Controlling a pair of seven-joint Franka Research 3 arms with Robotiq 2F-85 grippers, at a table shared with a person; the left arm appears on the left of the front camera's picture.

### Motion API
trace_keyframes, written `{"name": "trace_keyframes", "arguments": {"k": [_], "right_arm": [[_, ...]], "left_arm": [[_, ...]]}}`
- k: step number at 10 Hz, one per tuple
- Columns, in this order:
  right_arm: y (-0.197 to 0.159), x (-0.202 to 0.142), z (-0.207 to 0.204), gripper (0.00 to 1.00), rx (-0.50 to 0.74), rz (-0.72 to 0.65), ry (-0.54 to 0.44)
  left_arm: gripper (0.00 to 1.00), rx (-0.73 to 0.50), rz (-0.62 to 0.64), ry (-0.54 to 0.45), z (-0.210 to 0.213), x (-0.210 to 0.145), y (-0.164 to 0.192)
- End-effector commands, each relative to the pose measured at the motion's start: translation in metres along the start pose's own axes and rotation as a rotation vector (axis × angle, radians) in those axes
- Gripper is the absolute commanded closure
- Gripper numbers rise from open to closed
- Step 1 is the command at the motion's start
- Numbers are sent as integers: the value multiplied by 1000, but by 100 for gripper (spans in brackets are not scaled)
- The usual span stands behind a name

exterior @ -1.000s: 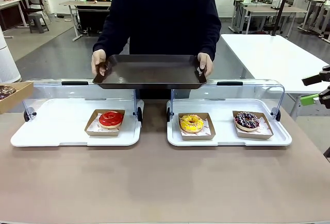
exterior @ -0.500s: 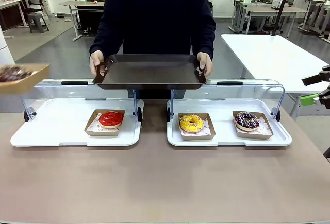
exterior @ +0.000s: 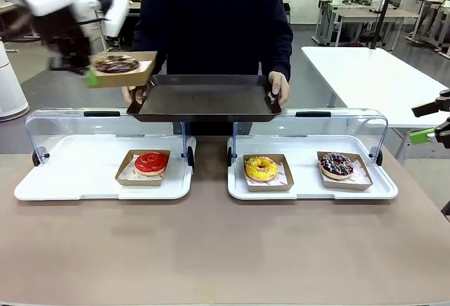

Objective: Provide the desired donut to the person.
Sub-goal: Place the picked Paper togo box onto the Handle tray extended by the person.

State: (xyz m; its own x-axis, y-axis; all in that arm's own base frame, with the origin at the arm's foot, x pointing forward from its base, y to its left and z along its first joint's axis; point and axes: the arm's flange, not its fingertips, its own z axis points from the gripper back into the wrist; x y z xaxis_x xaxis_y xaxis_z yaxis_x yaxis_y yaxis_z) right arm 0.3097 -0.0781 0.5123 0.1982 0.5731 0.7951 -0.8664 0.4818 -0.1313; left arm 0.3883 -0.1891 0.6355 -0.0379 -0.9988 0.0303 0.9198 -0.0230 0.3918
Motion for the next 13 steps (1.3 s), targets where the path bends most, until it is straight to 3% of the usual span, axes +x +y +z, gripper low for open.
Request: {"name": "trace_keyframes", "arguments": {"k": [1,6,11,12,13], "right_arm": [[-2,-1,-2,0,10,7,-27],[-2,-1,-2,0,10,7,-27],[-2,-1,-2,0,10,7,-27],[-2,-1,-2,0,10,7,-27],[-2,-1,-2,0,10,7,-27]], "left_arm": [[99,-21,-15,-50,-23,24,30],[99,-23,-22,-30,-103,64,73],[99,-43,-16,50,-125,69,80],[41,-57,-18,59,-127,68,81],[41,-52,-10,55,-127,69,81]]}}
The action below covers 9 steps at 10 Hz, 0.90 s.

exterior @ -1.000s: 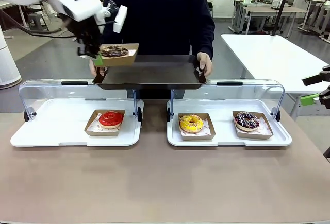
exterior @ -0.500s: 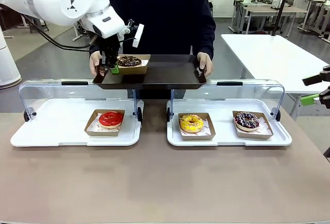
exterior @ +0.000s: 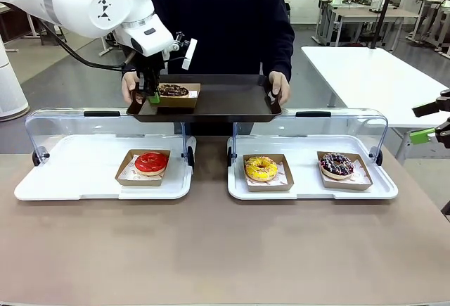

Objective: Provide the desired donut to the person.
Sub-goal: Place the picked Paper togo box onto the Handle tray extended by the person.

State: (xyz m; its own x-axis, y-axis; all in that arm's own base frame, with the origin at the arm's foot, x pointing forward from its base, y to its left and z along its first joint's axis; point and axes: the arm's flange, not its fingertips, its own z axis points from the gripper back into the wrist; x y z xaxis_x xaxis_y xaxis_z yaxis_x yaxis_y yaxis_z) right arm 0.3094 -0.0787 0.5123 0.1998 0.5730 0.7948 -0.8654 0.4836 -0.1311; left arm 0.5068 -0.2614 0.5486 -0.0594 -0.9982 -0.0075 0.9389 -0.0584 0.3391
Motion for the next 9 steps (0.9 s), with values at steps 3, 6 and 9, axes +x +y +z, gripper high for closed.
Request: {"name": "trace_keyframes", "arguments": {"k": [3,6,9], "right_arm": [[-2,-1,-3,0,12,8,-28],[-2,-1,-3,0,12,8,-28],[-2,-1,-3,0,12,8,-28]], "left_arm": [[0,-6,33,14,6,-1,6],[1,-43,36,20,11,-4,6],[0,-62,45,9,15,-4,7]]}}
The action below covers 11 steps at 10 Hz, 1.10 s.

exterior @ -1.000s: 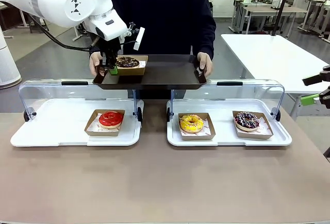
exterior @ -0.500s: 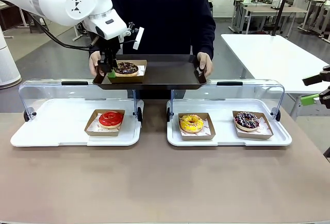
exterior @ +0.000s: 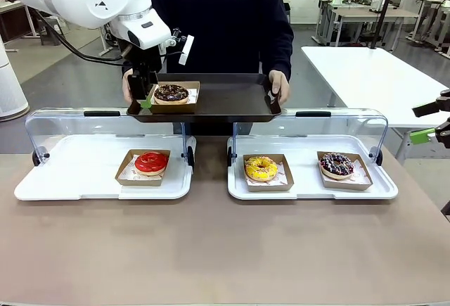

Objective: Provide the desired donut to the person.
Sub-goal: Place the picked Paper togo box onto the Handle tray extended by the person, then pick up and lift the Paper togo box containing the Donut pointed at by the person.

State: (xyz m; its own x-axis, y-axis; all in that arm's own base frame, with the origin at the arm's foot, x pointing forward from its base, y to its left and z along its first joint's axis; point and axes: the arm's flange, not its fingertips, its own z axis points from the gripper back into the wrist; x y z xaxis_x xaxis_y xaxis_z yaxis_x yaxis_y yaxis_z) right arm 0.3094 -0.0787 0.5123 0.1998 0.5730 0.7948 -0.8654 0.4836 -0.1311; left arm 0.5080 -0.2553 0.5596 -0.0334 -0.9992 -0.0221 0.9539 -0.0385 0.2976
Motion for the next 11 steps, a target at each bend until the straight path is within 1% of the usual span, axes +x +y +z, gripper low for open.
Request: {"name": "trace_keyframes", "arguments": {"k": [1,4,5,6,11], "right_arm": [[-2,-1,-3,0,12,8,-28],[-2,-1,-3,0,12,8,-28],[-2,-1,-3,0,12,8,-28],[-2,-1,-3,0,12,8,-28],[-2,-1,-3,0,12,8,-28]], "left_arm": [[0,-24,30,-13,6,1,2],[0,-44,39,-35,20,-11,-3],[0,-111,25,-48,25,-19,-13],[0,-24,27,-15,9,-5,0],[0,-24,27,-15,9,-5,0]]}}
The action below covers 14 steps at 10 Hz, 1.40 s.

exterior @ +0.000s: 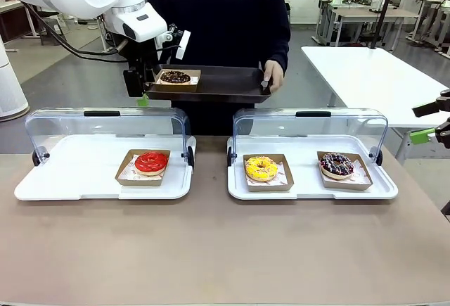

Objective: Provide the desired donut to the person.
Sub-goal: Pick up and lift the Paper togo box containing the Donut pointed at by the person.

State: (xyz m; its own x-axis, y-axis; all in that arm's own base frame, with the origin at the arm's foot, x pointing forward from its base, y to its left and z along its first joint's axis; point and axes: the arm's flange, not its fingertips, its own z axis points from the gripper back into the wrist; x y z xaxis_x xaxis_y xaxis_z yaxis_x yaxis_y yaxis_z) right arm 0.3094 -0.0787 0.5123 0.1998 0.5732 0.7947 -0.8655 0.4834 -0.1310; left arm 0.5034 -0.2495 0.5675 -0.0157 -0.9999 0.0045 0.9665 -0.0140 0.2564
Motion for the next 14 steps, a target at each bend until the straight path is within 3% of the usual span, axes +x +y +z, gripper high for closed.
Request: {"name": "trace_keyframes", "arguments": {"k": [1,4,7,8,11,14], "right_arm": [[-2,-1,-3,0,11,8,-28],[-2,-1,-3,0,11,8,-28],[-2,-1,-3,0,11,8,-28],[-2,-1,-3,0,11,8,-28],[-2,-1,-3,0,11,8,-28],[-2,-1,-3,0,11,8,-28]], "left_arm": [[0,19,2,5,0,1,2],[0,0,0,0,0,0,0],[0,-249,265,-246,20,-122,-41],[0,-275,320,-351,18,-165,-58],[0,-226,386,-654,9,-267,-120],[0,-26,498,-751,-9,-323,-158]]}}
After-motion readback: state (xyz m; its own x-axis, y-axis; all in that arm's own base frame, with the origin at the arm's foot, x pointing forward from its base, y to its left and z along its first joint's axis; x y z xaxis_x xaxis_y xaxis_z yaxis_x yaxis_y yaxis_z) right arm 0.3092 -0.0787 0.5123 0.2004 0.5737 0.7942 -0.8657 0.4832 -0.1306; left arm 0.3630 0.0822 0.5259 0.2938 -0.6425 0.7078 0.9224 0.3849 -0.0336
